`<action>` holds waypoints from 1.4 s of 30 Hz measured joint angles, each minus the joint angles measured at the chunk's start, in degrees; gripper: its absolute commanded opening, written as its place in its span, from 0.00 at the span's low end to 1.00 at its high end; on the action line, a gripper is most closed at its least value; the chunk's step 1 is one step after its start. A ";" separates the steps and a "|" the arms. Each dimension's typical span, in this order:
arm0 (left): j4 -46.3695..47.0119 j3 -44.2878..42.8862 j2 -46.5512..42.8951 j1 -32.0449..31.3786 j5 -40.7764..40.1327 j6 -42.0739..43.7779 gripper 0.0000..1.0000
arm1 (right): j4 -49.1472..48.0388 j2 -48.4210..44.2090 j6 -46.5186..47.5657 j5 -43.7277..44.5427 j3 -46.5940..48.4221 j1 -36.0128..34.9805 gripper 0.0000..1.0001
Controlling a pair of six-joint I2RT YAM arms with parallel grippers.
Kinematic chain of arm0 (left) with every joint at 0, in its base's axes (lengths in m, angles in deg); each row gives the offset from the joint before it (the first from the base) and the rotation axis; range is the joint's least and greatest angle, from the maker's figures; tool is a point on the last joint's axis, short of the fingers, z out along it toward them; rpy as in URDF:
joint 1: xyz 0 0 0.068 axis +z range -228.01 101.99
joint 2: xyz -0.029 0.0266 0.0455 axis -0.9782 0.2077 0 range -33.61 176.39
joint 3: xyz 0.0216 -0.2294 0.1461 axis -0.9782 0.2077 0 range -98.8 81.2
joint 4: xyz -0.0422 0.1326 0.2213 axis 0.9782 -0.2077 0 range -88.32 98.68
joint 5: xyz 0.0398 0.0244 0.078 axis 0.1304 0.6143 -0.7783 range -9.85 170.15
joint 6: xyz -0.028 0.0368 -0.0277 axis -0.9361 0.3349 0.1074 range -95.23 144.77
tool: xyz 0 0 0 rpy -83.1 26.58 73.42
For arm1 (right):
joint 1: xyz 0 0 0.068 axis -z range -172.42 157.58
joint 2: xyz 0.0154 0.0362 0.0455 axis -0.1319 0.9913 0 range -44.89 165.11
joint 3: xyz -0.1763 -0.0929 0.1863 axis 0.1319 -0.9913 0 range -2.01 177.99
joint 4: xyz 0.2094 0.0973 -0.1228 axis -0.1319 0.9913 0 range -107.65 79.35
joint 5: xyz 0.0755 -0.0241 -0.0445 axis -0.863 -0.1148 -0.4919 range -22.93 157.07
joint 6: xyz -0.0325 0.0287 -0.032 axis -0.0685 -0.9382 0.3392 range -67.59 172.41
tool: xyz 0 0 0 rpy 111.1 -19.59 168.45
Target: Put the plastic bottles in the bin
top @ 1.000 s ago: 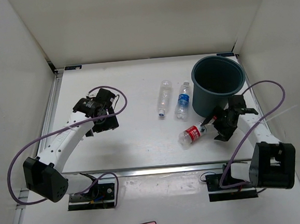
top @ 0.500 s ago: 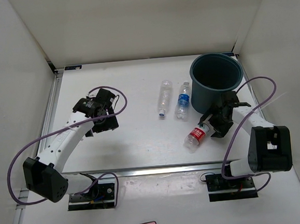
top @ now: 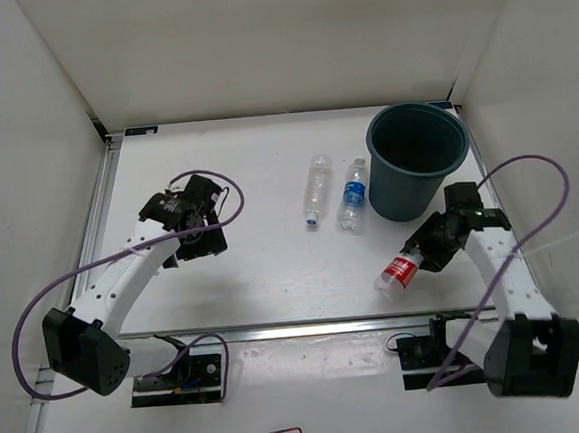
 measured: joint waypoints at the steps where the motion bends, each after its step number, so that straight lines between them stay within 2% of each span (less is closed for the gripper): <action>1: 0.13 0.20 -0.02 0.00 -0.11 0.00 1.00 | 2.95 -2.84 0.02 0.20 1.38 0.00 0.35; 4: 0.33 0.79 -0.11 0.00 -0.22 0.00 1.00 | 10.88 -9.31 0.00 0.09 9.16 0.00 0.32; 8: 0.85 0.87 -0.15 0.00 -0.15 -0.04 1.00 | 18.40 -11.74 -0.07 0.46 28.85 0.00 0.32; 12: 1.86 1.79 -0.15 0.00 0.50 -0.04 1.00 | 19.98 -6.47 1.81 4.28 53.99 0.00 0.33; 15: 2.40 2.14 -0.13 0.00 1.40 -0.04 1.00 | 17.20 -1.11 3.45 8.76 65.11 -0.02 0.34; 18: 2.95 2.16 -0.09 0.00 1.81 -0.02 1.00 | 11.91 2.86 4.57 12.37 64.50 0.28 0.46; 24: 3.37 1.99 0.66 0.00 1.95 -0.02 1.00 | 5.95 16.24 6.21 16.39 63.39 1.75 0.57; 26: 3.45 1.29 1.42 0.00 2.19 0.20 1.00 | 4.46 20.00 7.43 16.81 63.39 2.29 0.79; 27: 3.69 0.52 1.95 0.00 2.27 0.26 1.00 | 3.76 21.14 8.11 16.87 63.45 2.51 0.97; 28: 3.89 -0.37 2.56 0.00 2.58 0.44 1.00 | 3.52 22.47 8.44 16.87 63.87 2.71 1.00; 32: 4.24 -5.40 6.12 0.00 3.39 0.85 1.00 | 4.57 26.21 8.92 17.11 69.44 3.04 1.00; 34: 4.07 -10.75 9.99 0.02 4.24 0.92 1.00 | 4.57 25.70 8.72 16.83 69.88 3.04 1.00; 39: 6.10 -31.89 23.58 0.04 9.60 1.57 1.00 | 5.51 20.68 8.61 14.47 67.12 3.06 1.00; 42: 8.59 -41.29 30.77 0.04 14.25 1.62 1.00 | 6.45 17.51 9.01 12.22 64.83 3.50 1.00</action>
